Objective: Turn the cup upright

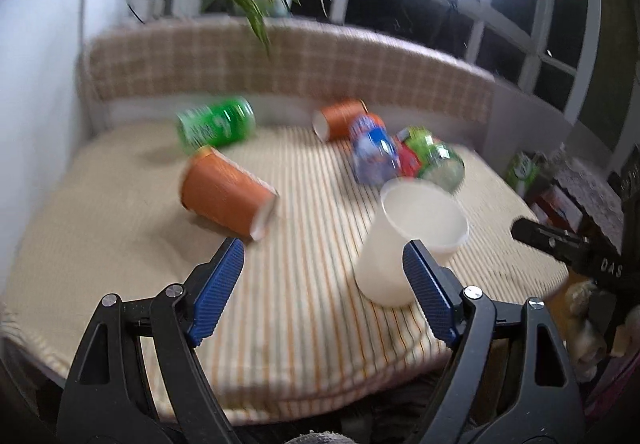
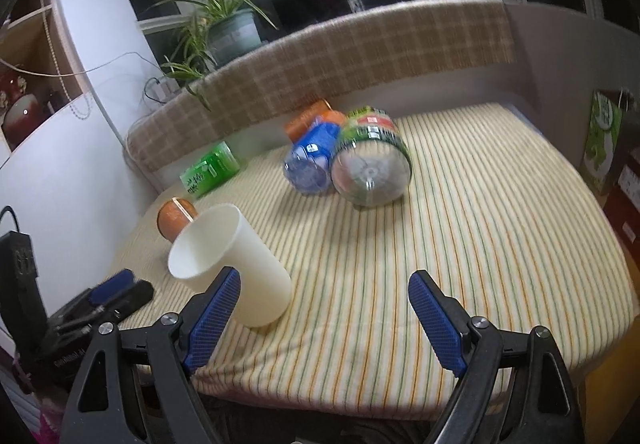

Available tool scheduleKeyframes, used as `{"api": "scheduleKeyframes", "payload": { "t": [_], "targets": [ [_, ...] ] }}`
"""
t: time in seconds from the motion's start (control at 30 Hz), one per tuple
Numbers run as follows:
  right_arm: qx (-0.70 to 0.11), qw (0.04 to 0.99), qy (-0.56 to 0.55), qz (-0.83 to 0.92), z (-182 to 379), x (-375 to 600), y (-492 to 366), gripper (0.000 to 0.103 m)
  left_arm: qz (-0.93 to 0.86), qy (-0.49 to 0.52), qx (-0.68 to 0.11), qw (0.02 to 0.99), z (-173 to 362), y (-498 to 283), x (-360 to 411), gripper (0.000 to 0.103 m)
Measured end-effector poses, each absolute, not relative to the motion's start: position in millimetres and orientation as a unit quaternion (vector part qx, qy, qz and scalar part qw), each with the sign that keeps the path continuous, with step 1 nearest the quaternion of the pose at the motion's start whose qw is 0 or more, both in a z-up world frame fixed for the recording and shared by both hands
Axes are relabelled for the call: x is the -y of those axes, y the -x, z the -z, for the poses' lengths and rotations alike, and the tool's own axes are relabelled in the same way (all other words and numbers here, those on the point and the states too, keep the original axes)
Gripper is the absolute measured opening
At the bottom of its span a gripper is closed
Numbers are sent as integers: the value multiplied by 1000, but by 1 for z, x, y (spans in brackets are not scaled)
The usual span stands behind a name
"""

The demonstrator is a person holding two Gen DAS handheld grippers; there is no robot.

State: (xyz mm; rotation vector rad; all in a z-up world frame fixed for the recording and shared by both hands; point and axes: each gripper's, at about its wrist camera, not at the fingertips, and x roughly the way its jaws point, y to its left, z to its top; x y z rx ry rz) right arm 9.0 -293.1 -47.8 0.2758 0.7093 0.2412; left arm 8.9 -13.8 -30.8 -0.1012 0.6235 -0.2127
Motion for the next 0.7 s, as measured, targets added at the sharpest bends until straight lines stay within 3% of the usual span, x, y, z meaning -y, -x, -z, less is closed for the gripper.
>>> {"api": "scheduleKeyframes", "payload": {
  "t": [0.13,0.3,0.4,0.7],
  "targets": [
    [-309,937,-122,-108,32,292,-1,94,76,43,-257,962,9,-2,9,85],
    [-267,955,-97,-91,14,290,11,97,53,34,-210,976,-6,7,9,100],
    [-249,961,-88,-85,8,288,15,103,48,33,-199,978,-10,12,9,101],
    [-230,968,-70,-76,5,282,21,103,30,29,-199,979,-9,15,9,102]
  ]
}}
